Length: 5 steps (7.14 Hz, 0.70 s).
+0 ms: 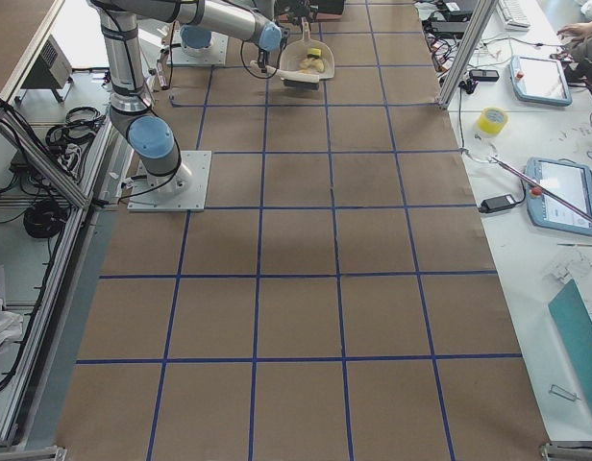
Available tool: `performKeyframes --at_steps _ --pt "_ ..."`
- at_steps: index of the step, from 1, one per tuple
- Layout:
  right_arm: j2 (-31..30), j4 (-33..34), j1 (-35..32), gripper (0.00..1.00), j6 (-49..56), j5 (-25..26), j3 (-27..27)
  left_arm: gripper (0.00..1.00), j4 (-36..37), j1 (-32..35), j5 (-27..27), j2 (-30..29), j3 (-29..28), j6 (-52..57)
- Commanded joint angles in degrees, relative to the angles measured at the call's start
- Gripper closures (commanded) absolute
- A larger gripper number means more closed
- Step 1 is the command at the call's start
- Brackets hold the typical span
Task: Sweep and dump trash into bin
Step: 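Drag the dustpan toward the potato with the left gripper while the right sweeps it in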
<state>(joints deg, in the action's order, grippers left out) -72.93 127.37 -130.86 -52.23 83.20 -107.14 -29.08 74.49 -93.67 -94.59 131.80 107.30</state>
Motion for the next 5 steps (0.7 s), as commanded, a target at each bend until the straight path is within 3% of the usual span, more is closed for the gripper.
performKeyframes --at_steps 1,2,5 --pt "4.27 1.64 -2.89 1.0 -2.61 -1.11 4.12 1.0 -1.33 0.3 0.06 -0.24 -1.02 -0.95" --pt "6.03 4.0 -3.43 1.0 -5.4 -1.11 5.44 1.0 -1.33 0.3 0.06 -0.24 -1.02 -0.95" --pt "6.31 3.06 -4.4 1.0 -10.07 -3.04 8.26 1.0 -1.68 0.3 0.06 -0.24 -1.9 -0.95"
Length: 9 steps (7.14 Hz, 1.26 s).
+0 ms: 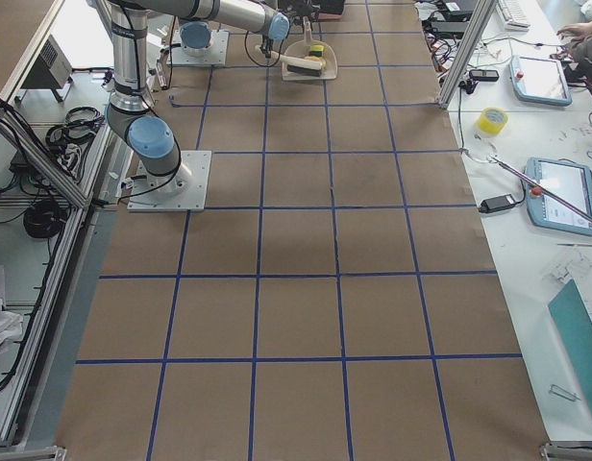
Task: Sweep and dump trash into bin
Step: 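Drag the dustpan toward the potato with the left gripper while the right sweeps it in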
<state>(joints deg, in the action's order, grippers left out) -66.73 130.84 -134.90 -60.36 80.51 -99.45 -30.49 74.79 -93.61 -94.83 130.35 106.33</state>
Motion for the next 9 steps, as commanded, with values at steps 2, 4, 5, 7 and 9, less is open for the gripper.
performKeyframes --at_steps 2,4,5,7,9 --pt "0.37 -0.67 -0.8 1.0 -1.44 0.52 0.57 1.0 -2.02 -0.17 0.09 0.17 -1.5 0.11" --pt "0.28 -3.72 -0.45 1.0 4.69 4.36 0.05 1.0 -2.03 -0.17 0.09 0.09 -1.59 0.11" --pt "-0.06 -5.4 -0.19 1.0 7.25 6.92 0.57 1.0 -2.03 -0.08 0.09 0.09 -1.59 0.11" --pt "-0.16 -7.94 0.51 1.0 9.81 9.58 -0.04 1.0 -2.03 -0.17 0.18 0.09 -1.59 0.11" --pt "-0.16 -8.32 1.92 1.0 11.32 9.58 -0.04 1.0 -2.2 -0.26 0.7 0.09 -1.59 0.11"
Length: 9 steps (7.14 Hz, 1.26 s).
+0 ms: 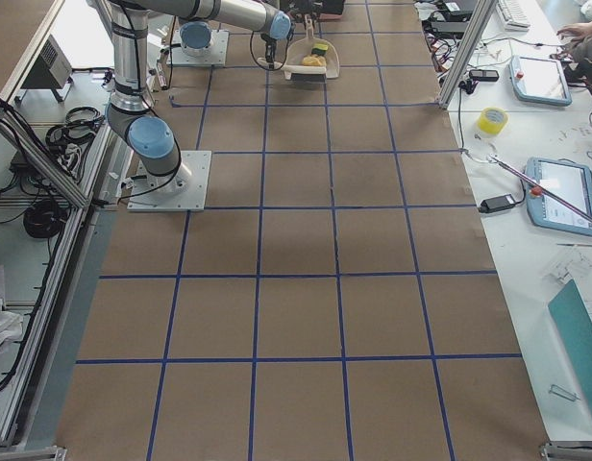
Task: Sweep and dump trash into bin
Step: 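Drag the dustpan toward the potato with the left gripper while the right sweeps it in, then lift the loaded dustpan over the bin with the left while the right returns the brush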
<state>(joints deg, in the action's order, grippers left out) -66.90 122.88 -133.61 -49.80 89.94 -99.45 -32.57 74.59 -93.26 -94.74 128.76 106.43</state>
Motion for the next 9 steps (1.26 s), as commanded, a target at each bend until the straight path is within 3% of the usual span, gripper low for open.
performKeyframes --at_steps 1,4,5,7,8,9 --pt "-0.77 -0.62 1.94 1.0 2.5 0.15 -0.05 1.0 -0.13 -0.41 1.4 0.0 -0.09 0.0" --pt "-7.78 -8.95 15.08 1.0 16.35 -0.03 -0.92 1.0 -8.35 -6.44 9.98 0.17 -4.28 0.96" --pt "-9.2 -9.32 20.18 1.0 19.36 0.14 -1.19 1.0 -16.92 -11.09 13.16 0.35 -9.79 1.32" --pt "-11.4 -11.96 32.29 1.0 31.9 3.3 -1.1 1.0 -46.03 -21.27 18.96 0.18 -27.77 8.13" --pt "-11.76 -12.05 39.41 1.0 39.35 2.96 -1.1 1.0 -53.23 -26.12 18.82 -0.17 -34.04 14.87" --pt "-11.67 -11.79 46.79 1.0 48.04 2.87 -1.1 1.0 -54.61 -30.43 18.47 -0.26 -35.76 20.34"
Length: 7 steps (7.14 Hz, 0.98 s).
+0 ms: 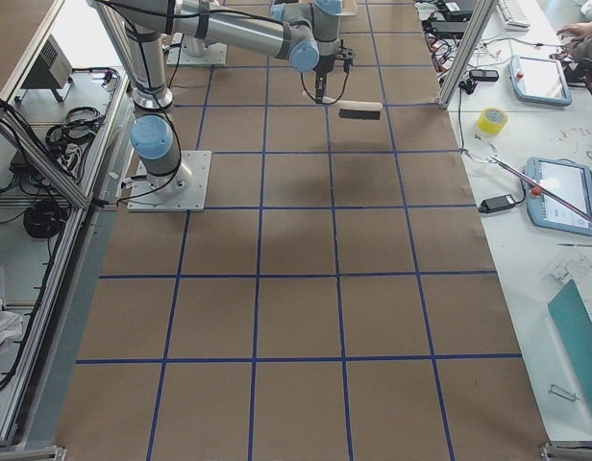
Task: Sweep and dump trash into bin
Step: 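Lift the loaded dustpan over the bin with the left while the right returns the brush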
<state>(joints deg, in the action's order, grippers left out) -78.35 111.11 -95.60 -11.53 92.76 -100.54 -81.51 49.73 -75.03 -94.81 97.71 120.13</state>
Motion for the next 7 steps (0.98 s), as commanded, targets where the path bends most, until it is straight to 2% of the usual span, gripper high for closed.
performKeyframes --at_steps 1,2,3,5,6,7 --pt "0.21 0.42 16.07 1.0 18.21 -0.12 -0.09 1.0 -4.72 -12.31 0.58 -0.46 -5.25 8.7" --pt "1.17 1.47 20.93 1.0 27.87 -0.38 -0.09 1.0 -1.76 -18.55 0.33 -1.42 -5.69 11.85" --pt "2.66 4.09 24.55 1.0 33.36 -0.13 -0.09 1.0 4.1 -21.75 -0.11 -2.74 -5.87 18.67" --pt "4.68 7.78 29.14 1.0 36.31 -0.3 -0.18 1.0 16.32 -24.84 -6.5 -5.81 -7.35 21.8" --pt "5.74 8.16 29.16 1.0 35.79 -0.21 -0.79 1.0 17.6 -24.77 -14.1 -6.43 -10.06 24.6" --pt "5.75 9.03 29.16 1.0 35.35 -1.34 -2.71 1.0 18.48 -23.64 -17.83 -6.7 -10.26 24.89"
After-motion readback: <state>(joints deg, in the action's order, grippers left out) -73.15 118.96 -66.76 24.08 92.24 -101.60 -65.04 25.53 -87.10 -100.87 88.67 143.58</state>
